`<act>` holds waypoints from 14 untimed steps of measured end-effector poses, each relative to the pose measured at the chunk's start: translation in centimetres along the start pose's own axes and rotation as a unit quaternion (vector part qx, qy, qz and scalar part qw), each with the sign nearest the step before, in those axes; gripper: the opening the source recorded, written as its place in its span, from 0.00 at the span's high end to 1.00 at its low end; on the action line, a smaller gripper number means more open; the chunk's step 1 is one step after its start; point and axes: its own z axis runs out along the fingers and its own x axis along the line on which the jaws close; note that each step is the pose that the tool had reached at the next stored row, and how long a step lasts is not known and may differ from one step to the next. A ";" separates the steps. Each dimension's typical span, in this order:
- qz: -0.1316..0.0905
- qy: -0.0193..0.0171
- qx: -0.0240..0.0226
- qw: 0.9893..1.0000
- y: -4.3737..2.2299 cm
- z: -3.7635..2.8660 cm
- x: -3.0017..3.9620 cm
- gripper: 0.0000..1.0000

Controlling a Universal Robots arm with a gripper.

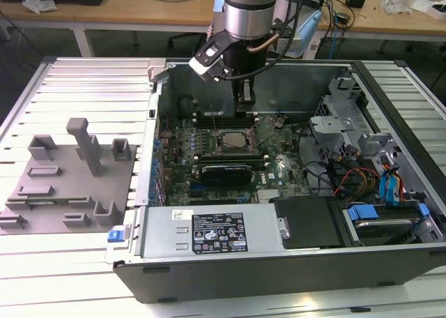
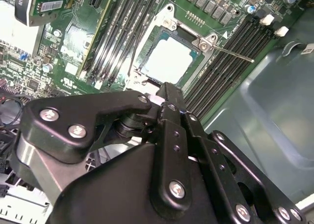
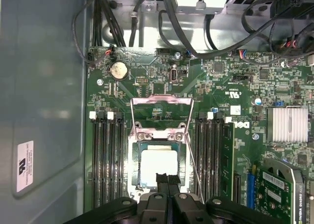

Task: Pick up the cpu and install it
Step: 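Close the cpu cover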

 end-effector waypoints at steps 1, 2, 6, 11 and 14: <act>0.000 0.000 0.000 1.000 0.01 -0.11 0.00 0.89; 0.000 0.000 0.000 1.000 0.01 -0.18 0.00 0.89; 0.000 0.000 0.000 1.000 0.01 -0.20 0.00 0.89; 0.000 0.000 0.000 1.000 0.83 -0.17 -0.04 0.89; 0.000 0.000 0.000 1.000 1.42 -0.15 -0.06 0.89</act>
